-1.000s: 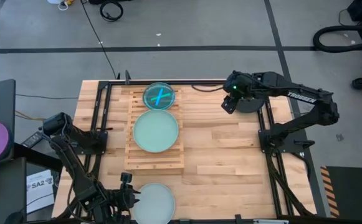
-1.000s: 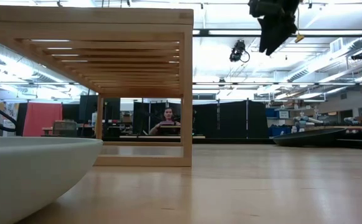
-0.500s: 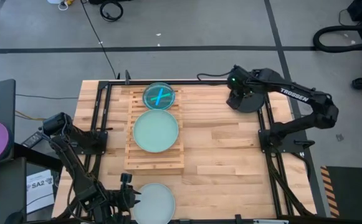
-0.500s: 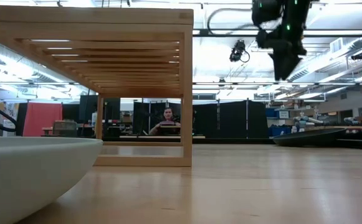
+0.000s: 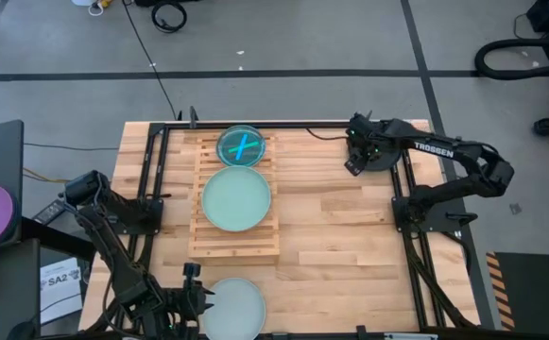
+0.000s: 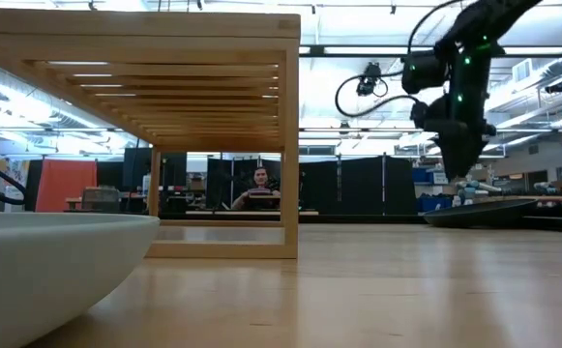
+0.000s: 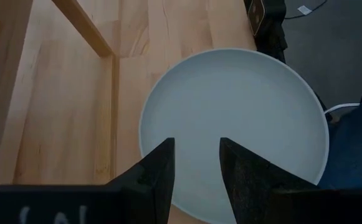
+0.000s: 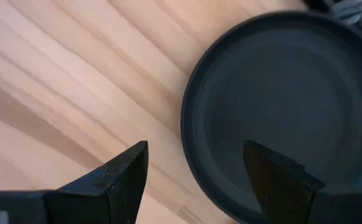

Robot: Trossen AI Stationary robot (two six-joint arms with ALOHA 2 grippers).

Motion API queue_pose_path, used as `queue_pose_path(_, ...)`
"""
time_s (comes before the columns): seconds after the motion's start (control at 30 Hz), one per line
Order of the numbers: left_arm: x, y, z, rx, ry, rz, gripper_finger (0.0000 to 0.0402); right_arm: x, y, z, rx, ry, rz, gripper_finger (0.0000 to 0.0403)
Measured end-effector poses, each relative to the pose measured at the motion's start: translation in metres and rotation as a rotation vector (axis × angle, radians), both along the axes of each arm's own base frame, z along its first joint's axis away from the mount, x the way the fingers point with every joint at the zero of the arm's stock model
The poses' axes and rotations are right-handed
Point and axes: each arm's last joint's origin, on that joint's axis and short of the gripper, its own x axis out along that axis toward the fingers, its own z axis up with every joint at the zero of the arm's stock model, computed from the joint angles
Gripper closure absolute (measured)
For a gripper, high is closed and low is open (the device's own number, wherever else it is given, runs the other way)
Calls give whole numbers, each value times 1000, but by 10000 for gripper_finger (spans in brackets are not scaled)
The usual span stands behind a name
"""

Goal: Place and stack plates onto a shelf
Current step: Stack the black plate on the light green plate

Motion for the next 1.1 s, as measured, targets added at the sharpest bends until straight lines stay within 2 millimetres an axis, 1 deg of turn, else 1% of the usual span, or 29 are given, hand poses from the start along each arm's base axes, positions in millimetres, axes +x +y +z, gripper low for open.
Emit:
queue_pose_path(0.23, 2, 2, 0, 1, 1, 8, 269, -6, 4, -30, -3, 14, -3, 135)
queue_pose_path(0.43, 6, 4, 0, 1, 1, 22, 269, -13, 7, -50, -77, 79, -25, 135)
queue_pose_path(0.57, 10, 6, 0, 0, 3, 33, 269, -16, 9, -57, -94, 100, -31, 137)
queue_pose_path(0.7, 10, 7, 0, 1, 3, 35, 269, -17, 10, -64, -101, 91, -32, 147)
queue_pose_path(0.9, 10, 7, 0, -1, 3, 37, 269, -21, 13, -74, -104, 91, -33, 170)
queue_pose_path(1.1, 10, 7, 0, -1, 3, 37, 269, -25, 16, -83, -109, 98, -36, 202)
